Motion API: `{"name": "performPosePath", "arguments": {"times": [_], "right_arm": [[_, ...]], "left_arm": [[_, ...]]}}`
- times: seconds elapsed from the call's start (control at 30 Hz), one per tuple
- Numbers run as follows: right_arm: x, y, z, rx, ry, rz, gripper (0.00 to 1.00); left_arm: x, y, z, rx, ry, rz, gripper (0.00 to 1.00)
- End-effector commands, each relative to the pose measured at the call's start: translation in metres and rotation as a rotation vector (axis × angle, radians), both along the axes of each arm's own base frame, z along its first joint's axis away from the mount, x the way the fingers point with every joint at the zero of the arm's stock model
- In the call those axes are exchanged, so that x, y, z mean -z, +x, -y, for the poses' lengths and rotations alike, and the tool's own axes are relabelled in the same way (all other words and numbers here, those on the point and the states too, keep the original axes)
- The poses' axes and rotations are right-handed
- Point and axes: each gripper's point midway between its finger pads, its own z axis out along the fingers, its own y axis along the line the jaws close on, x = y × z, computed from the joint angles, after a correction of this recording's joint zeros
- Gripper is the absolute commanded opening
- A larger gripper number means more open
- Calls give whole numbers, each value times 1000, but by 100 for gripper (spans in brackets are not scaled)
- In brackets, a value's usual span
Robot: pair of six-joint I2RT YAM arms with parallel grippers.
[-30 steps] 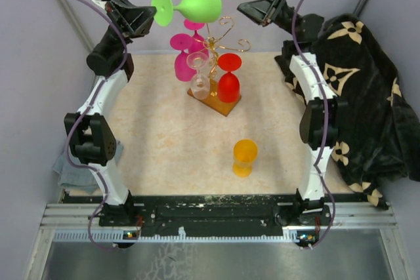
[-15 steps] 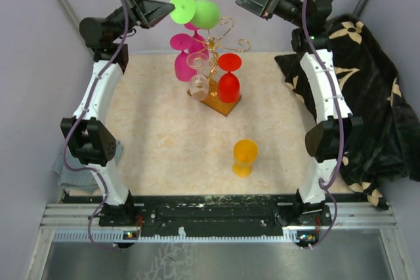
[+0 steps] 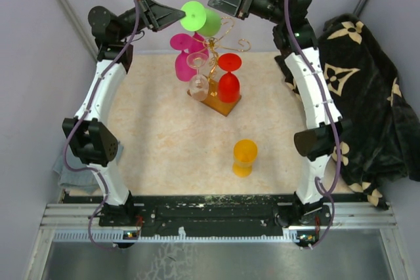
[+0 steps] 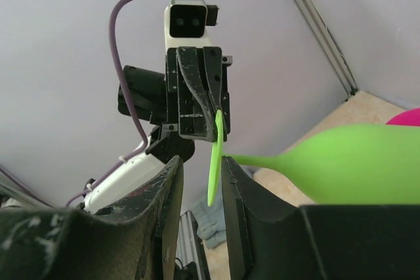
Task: Place the wine glass upside down on the wine glass rack
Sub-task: Turn the wine glass upside down at the wine rack.
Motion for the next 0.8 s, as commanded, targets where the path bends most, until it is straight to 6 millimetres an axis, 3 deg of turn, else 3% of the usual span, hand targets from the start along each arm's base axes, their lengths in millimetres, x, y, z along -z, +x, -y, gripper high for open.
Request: {"name": "performPosePath", "arguments": {"times": [0.0, 0.43, 0.63, 0.77], "right_arm": [[-1, 0, -9, 11, -10, 16, 31], [12, -8, -30, -14, -44, -4, 29], [15, -14, -36, -30, -52, -7, 0], [11, -16, -34, -25, -49, 2, 0]], "left_arm": [[-19, -15, 1, -10, 16, 101, 0], [-21, -17, 3, 0, 17, 109, 0], [-20, -16, 4, 0, 16, 106, 0], [-20, -17, 4, -2, 16, 108, 0]]}}
